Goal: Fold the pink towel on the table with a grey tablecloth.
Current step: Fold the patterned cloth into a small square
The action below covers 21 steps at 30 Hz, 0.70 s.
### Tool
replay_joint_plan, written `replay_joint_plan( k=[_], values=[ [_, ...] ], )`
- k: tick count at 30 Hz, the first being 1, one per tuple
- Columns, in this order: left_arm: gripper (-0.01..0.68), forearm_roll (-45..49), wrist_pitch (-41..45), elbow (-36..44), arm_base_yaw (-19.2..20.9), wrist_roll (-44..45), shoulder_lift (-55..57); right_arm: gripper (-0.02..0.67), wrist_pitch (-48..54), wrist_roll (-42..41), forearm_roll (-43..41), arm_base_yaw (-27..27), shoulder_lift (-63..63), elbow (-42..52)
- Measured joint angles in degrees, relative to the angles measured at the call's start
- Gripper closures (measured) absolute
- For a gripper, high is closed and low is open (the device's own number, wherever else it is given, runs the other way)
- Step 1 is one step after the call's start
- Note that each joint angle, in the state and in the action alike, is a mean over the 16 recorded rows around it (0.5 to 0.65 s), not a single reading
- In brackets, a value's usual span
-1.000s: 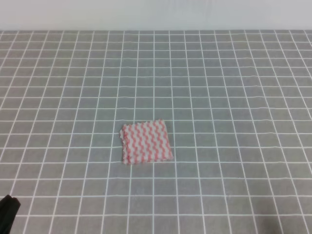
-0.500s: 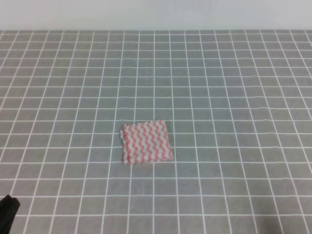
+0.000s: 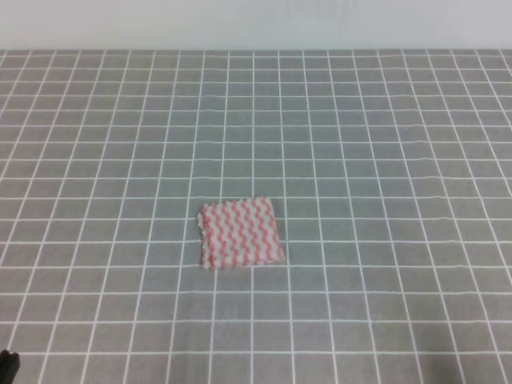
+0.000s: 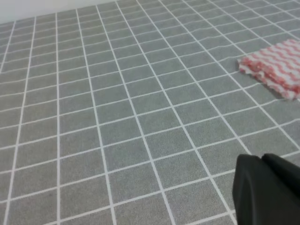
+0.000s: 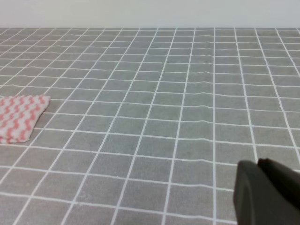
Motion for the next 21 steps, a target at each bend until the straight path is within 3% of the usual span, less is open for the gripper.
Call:
replay_joint_plan(
  k=[21],
  values=[
    [0.673,0.2,1.8,-0.3,0.6,-0.7,0.3,0.664,-0.1,0.0,0.0,0.0,-0.2,0.1]
  ],
)
